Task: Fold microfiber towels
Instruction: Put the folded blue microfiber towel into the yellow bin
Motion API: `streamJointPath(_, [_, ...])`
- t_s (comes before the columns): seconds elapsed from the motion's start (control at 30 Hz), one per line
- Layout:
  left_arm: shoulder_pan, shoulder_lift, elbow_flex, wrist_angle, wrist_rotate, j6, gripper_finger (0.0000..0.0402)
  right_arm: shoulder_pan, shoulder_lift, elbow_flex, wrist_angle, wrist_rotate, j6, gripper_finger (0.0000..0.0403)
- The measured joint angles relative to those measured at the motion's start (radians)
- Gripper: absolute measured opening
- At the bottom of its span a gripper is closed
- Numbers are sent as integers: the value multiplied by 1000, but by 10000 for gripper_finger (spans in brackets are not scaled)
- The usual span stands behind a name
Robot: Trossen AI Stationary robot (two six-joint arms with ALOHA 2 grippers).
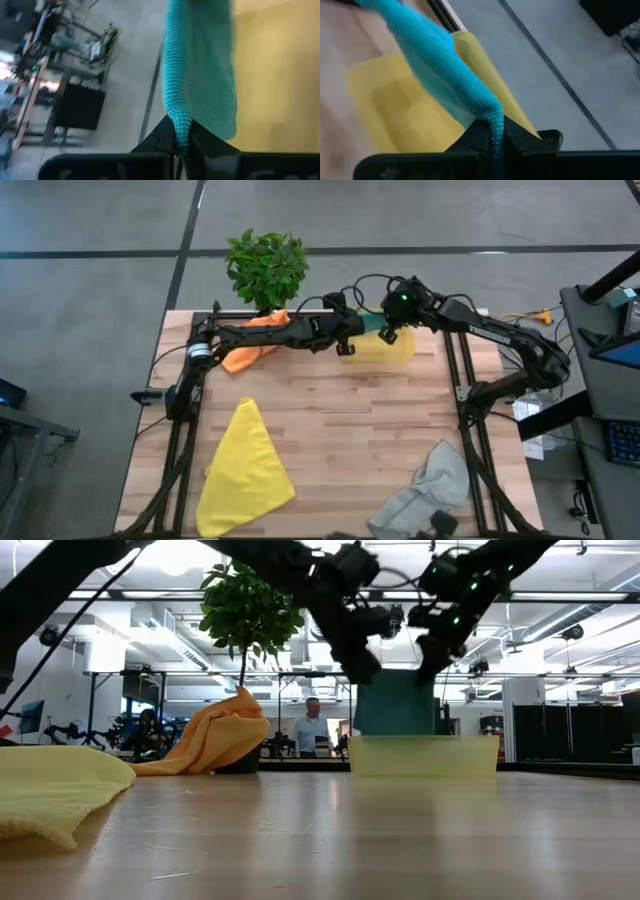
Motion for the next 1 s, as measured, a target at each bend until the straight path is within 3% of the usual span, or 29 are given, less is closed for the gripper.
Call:
streamJointPath(0.17, [75,6,-1,86,-12,19,0,-54,90,41,109,14,-22,12])
streamJointPath(0.47, [110,20,3,303,-15,261,0,-113,142,99,218,71,-103,12])
streamJointPath(0.77, [104,112,-8,232,-18,280,0,-119,243,94,146,63,-112,12])
streamJointPath(1.0, [76,104,-9,218,-23,269,0,-115,211,41,108,10,-84,12])
